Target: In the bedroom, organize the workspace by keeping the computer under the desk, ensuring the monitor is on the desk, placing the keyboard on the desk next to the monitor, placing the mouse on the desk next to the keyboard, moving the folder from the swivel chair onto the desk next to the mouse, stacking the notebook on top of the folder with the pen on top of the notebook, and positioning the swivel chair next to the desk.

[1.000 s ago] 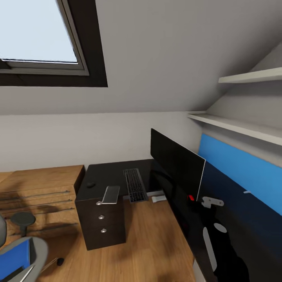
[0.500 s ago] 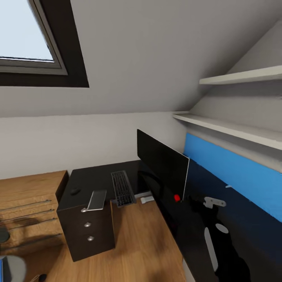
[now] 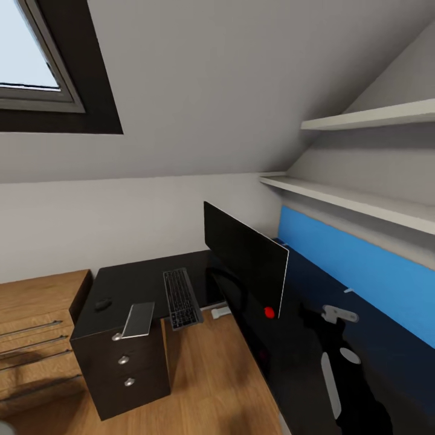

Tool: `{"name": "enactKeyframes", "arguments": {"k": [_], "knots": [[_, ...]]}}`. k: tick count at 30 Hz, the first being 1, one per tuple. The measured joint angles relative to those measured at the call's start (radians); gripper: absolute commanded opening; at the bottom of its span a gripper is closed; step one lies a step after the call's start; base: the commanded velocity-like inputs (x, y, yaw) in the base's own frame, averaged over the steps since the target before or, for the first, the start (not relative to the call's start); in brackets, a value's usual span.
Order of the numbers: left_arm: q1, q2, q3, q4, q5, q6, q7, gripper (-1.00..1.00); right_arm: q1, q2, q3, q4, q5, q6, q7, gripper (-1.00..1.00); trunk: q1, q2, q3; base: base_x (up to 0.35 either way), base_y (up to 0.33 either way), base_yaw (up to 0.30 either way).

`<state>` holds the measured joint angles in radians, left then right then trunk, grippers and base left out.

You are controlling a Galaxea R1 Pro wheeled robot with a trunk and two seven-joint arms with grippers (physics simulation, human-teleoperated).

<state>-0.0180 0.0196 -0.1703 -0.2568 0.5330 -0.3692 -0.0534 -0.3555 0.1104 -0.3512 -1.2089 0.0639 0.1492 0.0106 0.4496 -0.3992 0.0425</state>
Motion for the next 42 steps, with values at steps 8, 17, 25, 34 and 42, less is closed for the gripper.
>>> {"name": "enactKeyframes", "arguments": {"k": [8, 17, 25, 34, 42], "knots": [[0.000, 0.000, 0.000, 0.001, 0.001, 0.000, 0.000, 1.00, 0.000, 0.000, -0.019, -0.001, 0.000, -0.002, 0.001, 1.00, 0.000, 0.000, 0.000, 0.010, 0.000, -0.003], [0.000, 0.001, 0.000, 0.001, 0.001, 0.000, 0.000, 1.00, 0.000, 0.000, -0.036, -0.001, 0.000, -0.004, 0.002, 1.00, 0.000, 0.000, 0.000, 0.001, 0.000, 0.000], [0.000, 0.000, 0.000, 0.001, 0.000, 0.000, 0.000, 1.00, 0.000, 0.001, -0.038, -0.001, 0.000, -0.004, 0.002, 1.00, 0.000, 0.000, 0.000, 0.000, 0.000, 0.000], [0.000, 0.000, 0.000, 0.001, -0.001, -0.001, -0.001, 1.00, 0.000, 0.000, -0.038, -0.001, 0.000, -0.004, 0.002, 1.00, 0.000, 0.000, 0.000, 0.069, 0.000, 0.000], [0.000, 0.001, 0.001, 0.001, 0.000, -0.001, -0.001, 1.00, 0.000, 0.001, -0.038, -0.001, 0.000, -0.004, 0.002, 1.00, 0.000, 0.000, 0.000, 0.234, 0.000, 0.000]]}}
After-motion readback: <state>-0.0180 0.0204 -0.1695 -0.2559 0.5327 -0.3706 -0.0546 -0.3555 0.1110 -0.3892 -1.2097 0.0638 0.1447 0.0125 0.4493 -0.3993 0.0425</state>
